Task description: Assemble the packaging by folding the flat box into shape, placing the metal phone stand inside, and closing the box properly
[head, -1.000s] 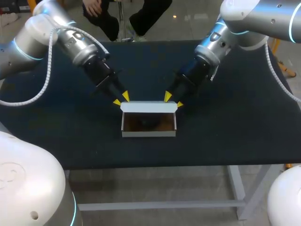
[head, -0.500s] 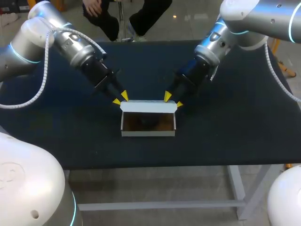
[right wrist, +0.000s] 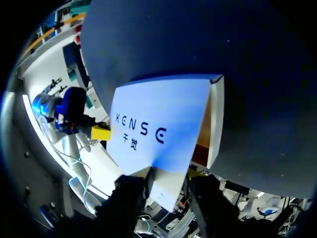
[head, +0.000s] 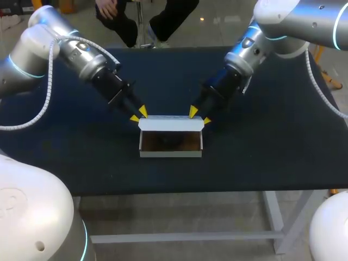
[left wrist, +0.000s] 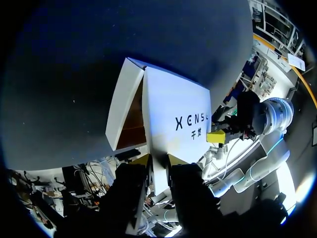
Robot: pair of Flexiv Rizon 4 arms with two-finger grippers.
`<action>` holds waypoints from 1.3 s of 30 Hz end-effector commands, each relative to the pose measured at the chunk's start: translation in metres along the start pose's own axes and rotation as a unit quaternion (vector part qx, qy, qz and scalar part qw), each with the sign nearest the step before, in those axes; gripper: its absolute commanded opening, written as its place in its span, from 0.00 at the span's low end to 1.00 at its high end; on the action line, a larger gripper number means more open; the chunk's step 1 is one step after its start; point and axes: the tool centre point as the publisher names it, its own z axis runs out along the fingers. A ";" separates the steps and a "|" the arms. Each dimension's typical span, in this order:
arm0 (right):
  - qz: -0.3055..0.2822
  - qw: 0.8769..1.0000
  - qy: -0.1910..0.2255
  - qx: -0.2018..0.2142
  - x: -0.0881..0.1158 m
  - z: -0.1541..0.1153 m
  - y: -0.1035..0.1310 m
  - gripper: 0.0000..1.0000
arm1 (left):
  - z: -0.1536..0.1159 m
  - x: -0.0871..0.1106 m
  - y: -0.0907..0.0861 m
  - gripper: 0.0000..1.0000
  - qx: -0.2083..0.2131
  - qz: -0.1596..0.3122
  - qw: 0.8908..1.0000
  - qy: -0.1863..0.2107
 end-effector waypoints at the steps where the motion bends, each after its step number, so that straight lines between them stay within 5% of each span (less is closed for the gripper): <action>1: 0.000 1.000 -0.001 0.007 0.006 0.003 0.005 0.42 | 0.007 0.001 0.003 0.21 0.005 0.001 1.000 0.005; 39: -0.004 1.000 0.001 0.011 -0.003 0.010 0.003 0.40 | 0.020 -0.011 0.006 0.18 0.003 0.013 0.999 0.036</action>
